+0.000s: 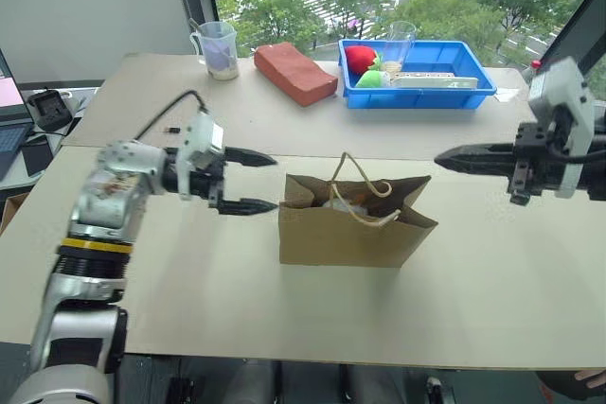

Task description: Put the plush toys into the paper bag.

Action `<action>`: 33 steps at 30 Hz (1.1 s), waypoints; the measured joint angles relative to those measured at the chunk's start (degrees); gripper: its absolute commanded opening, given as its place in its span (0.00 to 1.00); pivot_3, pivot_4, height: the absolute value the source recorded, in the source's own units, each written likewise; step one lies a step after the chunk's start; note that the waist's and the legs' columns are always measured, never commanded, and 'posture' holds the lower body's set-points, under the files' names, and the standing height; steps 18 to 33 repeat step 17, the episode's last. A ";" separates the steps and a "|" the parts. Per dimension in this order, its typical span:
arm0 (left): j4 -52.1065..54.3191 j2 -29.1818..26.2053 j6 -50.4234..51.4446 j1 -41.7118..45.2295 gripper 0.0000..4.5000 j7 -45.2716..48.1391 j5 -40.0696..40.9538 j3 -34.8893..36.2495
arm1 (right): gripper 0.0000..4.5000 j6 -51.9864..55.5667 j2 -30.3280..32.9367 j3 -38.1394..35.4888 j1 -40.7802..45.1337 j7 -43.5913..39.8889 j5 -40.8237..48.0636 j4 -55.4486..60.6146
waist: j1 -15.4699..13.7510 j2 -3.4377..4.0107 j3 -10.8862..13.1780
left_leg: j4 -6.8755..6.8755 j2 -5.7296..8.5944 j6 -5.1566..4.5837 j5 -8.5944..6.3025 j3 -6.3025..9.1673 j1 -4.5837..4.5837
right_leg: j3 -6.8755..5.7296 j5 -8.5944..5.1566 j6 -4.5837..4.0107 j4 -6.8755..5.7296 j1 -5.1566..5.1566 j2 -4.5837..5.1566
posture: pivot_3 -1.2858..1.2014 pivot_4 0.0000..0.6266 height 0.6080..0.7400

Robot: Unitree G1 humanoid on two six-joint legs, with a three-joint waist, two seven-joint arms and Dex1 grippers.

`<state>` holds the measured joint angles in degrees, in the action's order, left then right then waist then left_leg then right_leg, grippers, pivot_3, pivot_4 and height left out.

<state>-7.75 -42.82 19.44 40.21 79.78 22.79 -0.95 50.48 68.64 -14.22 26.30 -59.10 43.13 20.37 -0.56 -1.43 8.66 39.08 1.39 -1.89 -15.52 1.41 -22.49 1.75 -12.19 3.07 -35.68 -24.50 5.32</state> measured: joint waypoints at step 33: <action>6.41 -7.30 4.38 -4.52 1.00 -7.36 -1.98 3.32 | 0.95 -3.45 1.78 -7.16 -9.25 -3.19 -4.20 -2.86 | 0.07 0.04 0.03 | 0.03 -0.01 0.03 0.01 -0.04 0.21 | 0.05 -0.02 -0.01 0.02 0.09 -0.01 | 0.52 0.24 1.00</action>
